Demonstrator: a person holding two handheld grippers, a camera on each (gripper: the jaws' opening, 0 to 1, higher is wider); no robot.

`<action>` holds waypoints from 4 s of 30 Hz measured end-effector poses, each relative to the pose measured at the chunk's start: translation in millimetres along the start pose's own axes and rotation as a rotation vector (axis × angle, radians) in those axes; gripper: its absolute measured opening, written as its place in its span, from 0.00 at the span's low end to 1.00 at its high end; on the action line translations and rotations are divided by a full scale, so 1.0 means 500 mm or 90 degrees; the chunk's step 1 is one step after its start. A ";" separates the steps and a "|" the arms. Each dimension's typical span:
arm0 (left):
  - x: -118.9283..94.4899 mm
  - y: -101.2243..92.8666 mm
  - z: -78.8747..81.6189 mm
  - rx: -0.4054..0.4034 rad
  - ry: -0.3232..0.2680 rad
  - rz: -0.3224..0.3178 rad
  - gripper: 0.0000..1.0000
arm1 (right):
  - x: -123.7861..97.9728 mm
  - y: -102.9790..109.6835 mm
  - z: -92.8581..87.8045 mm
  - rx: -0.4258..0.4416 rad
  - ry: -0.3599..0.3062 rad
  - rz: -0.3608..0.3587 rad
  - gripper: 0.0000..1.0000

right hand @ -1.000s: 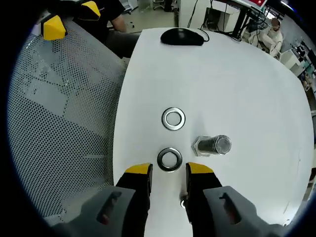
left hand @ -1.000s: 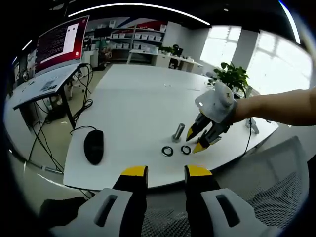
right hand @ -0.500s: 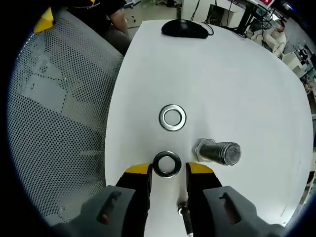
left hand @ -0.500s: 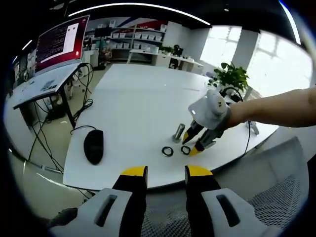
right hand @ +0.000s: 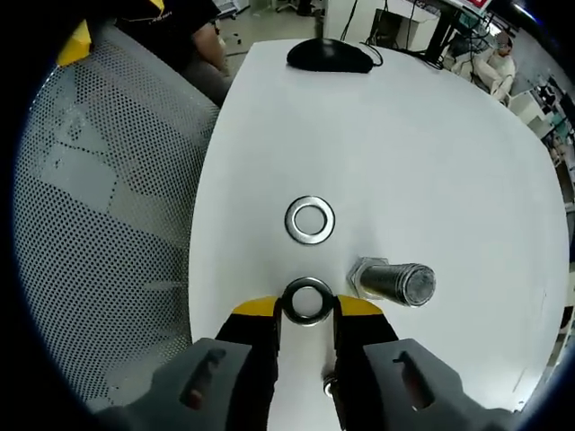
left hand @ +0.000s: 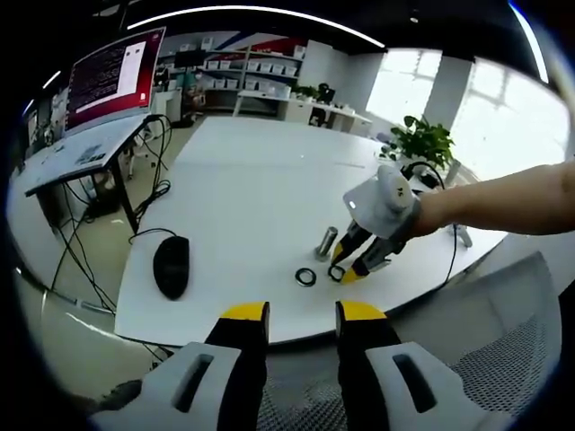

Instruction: Place the washer onto the threaded stud by aligning its center hole with the stud, sliding it down to the base, and recovering from edge contact or off-axis alignment until the washer reaches the visible bottom stop.

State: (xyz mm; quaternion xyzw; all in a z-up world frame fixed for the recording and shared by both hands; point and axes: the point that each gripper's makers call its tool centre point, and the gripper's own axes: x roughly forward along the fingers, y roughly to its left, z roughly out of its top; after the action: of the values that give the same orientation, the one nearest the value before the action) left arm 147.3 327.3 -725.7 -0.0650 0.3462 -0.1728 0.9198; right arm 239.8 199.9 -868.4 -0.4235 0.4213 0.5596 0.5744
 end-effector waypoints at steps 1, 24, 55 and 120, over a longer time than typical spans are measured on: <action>0.000 0.000 0.000 -0.001 -0.001 0.000 0.28 | -0.002 0.001 0.000 0.005 -0.003 -0.001 0.24; -0.001 0.007 0.003 -0.004 -0.004 0.003 0.27 | -0.022 -0.005 0.028 0.079 -0.068 -0.038 0.23; -0.001 0.008 0.002 0.002 0.000 -0.001 0.27 | -0.160 -0.032 0.056 0.081 -0.140 -0.099 0.23; -0.001 0.008 0.003 -0.002 -0.001 0.004 0.26 | -0.091 -0.095 0.067 0.049 -0.103 -0.097 0.23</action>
State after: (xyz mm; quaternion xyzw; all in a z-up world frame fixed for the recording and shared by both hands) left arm 149.3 331.1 -725.1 -0.0659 0.3460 -0.1692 0.9205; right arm 286.8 218.5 -814.2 -0.3852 0.3613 0.5305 0.6631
